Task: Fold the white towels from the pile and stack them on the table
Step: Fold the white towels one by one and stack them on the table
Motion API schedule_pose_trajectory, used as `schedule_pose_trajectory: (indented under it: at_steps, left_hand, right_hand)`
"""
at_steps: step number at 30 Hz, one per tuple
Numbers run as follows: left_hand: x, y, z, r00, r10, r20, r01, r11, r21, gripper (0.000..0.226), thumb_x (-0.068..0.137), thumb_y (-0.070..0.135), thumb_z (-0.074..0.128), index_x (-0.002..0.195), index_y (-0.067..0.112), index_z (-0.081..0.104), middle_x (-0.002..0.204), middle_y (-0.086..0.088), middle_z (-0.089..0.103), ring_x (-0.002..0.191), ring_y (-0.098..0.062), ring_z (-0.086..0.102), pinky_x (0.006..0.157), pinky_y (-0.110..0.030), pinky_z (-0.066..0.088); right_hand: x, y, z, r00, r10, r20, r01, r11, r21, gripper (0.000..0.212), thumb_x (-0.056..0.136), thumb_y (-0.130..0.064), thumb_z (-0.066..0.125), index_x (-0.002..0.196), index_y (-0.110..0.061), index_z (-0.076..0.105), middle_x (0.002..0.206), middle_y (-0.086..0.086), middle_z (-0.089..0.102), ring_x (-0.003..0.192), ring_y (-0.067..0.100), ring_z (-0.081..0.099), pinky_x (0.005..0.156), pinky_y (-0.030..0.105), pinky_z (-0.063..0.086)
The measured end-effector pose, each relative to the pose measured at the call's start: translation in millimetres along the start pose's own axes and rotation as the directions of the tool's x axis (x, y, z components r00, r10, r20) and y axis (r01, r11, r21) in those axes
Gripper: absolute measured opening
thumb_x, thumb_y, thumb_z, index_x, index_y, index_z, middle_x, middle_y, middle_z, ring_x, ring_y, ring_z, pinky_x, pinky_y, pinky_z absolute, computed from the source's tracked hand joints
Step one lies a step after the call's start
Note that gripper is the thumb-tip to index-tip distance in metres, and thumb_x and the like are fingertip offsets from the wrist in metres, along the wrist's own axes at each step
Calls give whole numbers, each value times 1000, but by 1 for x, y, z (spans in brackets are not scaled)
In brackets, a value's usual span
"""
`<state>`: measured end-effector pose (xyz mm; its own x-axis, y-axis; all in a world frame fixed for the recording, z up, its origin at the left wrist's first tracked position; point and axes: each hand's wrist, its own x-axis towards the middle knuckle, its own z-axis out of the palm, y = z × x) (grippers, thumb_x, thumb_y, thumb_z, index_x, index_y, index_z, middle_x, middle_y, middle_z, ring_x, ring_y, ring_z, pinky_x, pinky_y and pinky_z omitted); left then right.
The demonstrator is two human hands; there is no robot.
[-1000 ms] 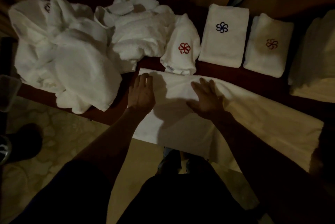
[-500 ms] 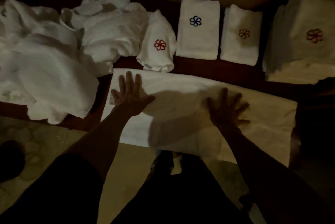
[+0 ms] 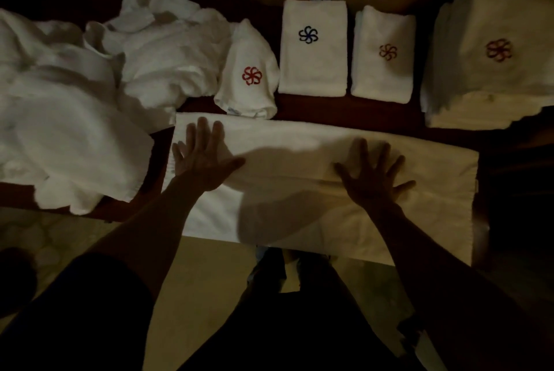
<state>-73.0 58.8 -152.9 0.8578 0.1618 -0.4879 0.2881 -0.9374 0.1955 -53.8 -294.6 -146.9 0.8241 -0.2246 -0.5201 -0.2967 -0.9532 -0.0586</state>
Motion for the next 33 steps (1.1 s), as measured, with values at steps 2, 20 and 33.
schedule_pose_trajectory:
  at_steps: [2, 20, 33]
  left_hand:
    - [-6, -1, -2, 1000, 16, -17, -15, 1000, 13, 109, 73, 95, 29, 155, 37, -15, 164, 0, -24, 151, -28, -18, 119, -61, -3]
    - [-115, 15, 44, 996, -23, -89, 24, 1000, 12, 113, 75, 91, 35, 158, 28, -8, 167, 0, -12, 153, -22, -9, 121, -55, 0]
    - [-185, 42, 99, 974, 193, -115, -177, 974, 140, 88, 71, 37, 87, 145, 16, 45, 153, -11, 38, 139, -34, 36, 100, -55, 44]
  right_hand:
    - [-4, 4, 0, 999, -38, -32, 37, 999, -10, 92, 79, -90, 23, 151, -51, -20, 165, 2, -23, 149, 42, -19, 110, 75, -4]
    - [-70, 106, 10, 986, -122, -111, 128, 990, 51, 87, 87, -83, 34, 154, -48, -9, 166, -1, -18, 152, 36, -13, 118, 63, 3]
    - [-124, 226, 50, 992, -129, -13, 128, 991, -39, 98, 83, -74, 57, 158, -33, 8, 168, -2, -6, 153, 31, -8, 119, 59, 11]
